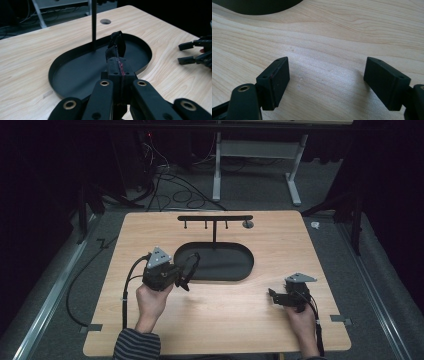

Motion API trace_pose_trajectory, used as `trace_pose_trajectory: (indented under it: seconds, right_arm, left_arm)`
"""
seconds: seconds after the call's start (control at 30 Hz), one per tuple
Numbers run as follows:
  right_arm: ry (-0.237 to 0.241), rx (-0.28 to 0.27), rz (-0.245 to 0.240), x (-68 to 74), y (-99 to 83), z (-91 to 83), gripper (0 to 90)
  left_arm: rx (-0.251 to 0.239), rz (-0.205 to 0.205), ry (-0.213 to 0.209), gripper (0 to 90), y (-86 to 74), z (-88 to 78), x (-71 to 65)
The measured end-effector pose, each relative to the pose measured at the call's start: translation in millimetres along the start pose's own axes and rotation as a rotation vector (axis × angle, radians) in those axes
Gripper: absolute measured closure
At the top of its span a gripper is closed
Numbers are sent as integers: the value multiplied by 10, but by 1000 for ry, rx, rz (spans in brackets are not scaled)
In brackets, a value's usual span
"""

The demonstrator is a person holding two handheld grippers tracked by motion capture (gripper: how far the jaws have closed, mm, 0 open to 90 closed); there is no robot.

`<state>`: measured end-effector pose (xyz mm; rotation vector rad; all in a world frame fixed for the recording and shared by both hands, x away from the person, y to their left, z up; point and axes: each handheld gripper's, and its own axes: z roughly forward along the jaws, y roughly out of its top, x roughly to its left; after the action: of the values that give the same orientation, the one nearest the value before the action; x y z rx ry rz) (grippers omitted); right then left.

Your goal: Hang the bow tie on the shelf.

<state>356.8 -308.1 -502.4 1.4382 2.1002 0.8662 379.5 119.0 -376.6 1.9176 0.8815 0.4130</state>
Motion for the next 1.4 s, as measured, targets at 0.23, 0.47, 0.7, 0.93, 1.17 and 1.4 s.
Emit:
trace_pose_trajectory:
  seconds: [0.23,0.47,0.7,0.93,1.17,1.4]
  right_arm:
    - [1,0,0,0,0,0,218]
    - [1,-1,-3,0,0,1,218]
    - [1,-1,-3,-1,0,1,218]
    - [1,-1,-3,-1,0,1,218]
    - [2,-1,-1,0,0,1,218]
    - [2,0,1,0,1,0,218]
  left_arm:
    - [-2,14,-26,899,132,118,-13]
    - [-16,22,-37,899,239,177,-10]
    - [-29,23,-52,899,375,259,22]
    - [-36,17,-58,899,458,336,54]
    - [-33,18,-44,899,539,416,93]
    - [-37,15,-27,899,636,495,153]
